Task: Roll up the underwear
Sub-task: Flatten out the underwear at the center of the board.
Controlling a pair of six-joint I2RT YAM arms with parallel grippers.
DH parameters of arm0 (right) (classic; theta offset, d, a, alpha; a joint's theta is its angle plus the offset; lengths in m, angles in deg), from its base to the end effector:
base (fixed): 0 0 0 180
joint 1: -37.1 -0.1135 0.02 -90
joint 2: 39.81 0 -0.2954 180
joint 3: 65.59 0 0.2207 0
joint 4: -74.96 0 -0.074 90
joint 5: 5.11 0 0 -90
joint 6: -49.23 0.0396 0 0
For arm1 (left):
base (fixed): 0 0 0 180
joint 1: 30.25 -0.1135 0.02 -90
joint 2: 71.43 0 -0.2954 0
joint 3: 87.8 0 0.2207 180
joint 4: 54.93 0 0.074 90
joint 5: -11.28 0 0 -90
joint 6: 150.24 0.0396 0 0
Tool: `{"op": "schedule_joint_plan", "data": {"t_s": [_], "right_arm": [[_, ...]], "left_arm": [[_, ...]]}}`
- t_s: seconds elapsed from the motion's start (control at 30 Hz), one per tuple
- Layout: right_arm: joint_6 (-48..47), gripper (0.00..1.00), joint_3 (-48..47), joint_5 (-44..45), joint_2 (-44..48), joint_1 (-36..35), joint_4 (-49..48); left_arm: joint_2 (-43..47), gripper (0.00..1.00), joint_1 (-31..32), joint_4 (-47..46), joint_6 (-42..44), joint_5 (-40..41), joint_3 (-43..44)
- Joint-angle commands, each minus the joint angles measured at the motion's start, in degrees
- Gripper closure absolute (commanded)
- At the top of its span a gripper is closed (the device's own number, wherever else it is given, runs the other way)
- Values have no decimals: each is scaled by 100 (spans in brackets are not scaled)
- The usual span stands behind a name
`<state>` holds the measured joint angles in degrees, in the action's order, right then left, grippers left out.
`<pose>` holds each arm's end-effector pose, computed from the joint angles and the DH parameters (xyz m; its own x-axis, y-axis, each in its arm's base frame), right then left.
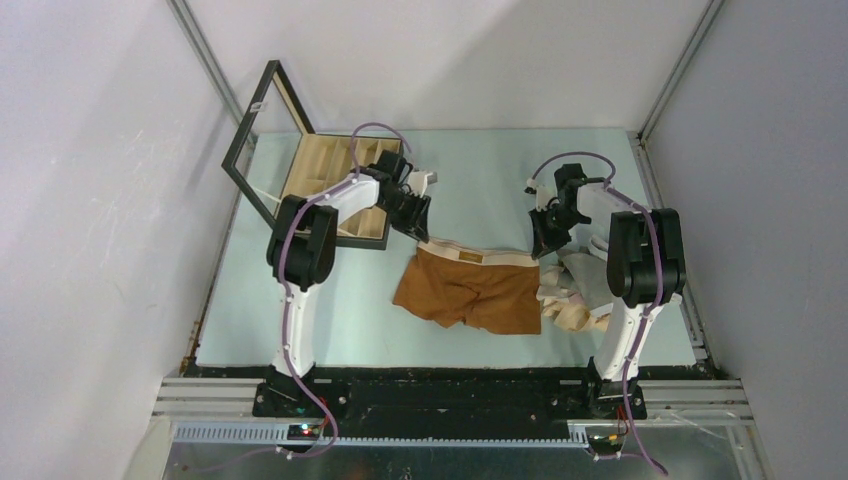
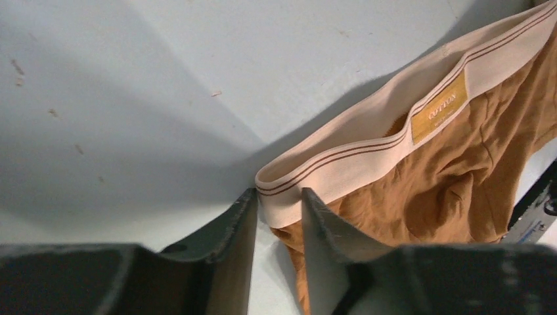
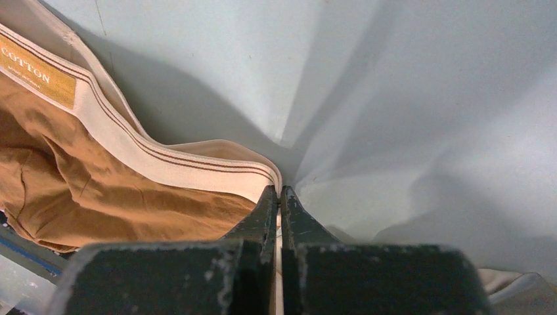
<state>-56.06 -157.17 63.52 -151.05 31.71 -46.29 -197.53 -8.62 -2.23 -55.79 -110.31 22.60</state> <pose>0.3542 0.0479 0.2060 -0.8985 -0.3314 -0.2879 -0.4119 0.8634 0.2913 0.4071 -0.1837 0.1923 -0.8234 0.3976 -0.4048 0.5588 0.6920 -0.4570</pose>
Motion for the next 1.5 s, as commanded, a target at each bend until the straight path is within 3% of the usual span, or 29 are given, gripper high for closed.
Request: {"op": "schedule_joint_plan", "data": {"t_s": [0.0, 0.23, 0.4, 0.5, 0.7, 1.07, 1.27, 1.47], "right_arm": [[-96, 100, 5, 62, 198, -21, -52], [-104, 100, -23, 107, 329, 3, -64], [75, 100, -231, -400, 845, 178, -65], [184, 100, -333, -740, 1436, 173, -93], [782, 100, -208, -1088, 2446, -116, -94], [901, 100, 758, -1174, 4520, -920, -59], [1147, 100, 1235, -1676, 5561, -1471, 34], [1278, 100, 1751, -2497, 6322, -1895, 60]], "left_arm": [[-118, 67, 21, 173, 135, -332, 89], [114, 90, 2, 91, 48, 257, 55], [1452, 99, -155, -411, -229, 427, -723], [2548, 100, -239, -1300, -478, 544, -1606], [4620, 100, -236, -2086, -909, 716, -3022], [6803, 100, -110, -1625, -701, 1295, -4268], [7866, 100, -113, -1067, -657, 721, -4454], [8635, 100, -221, -895, -970, -441, -4806]]}}
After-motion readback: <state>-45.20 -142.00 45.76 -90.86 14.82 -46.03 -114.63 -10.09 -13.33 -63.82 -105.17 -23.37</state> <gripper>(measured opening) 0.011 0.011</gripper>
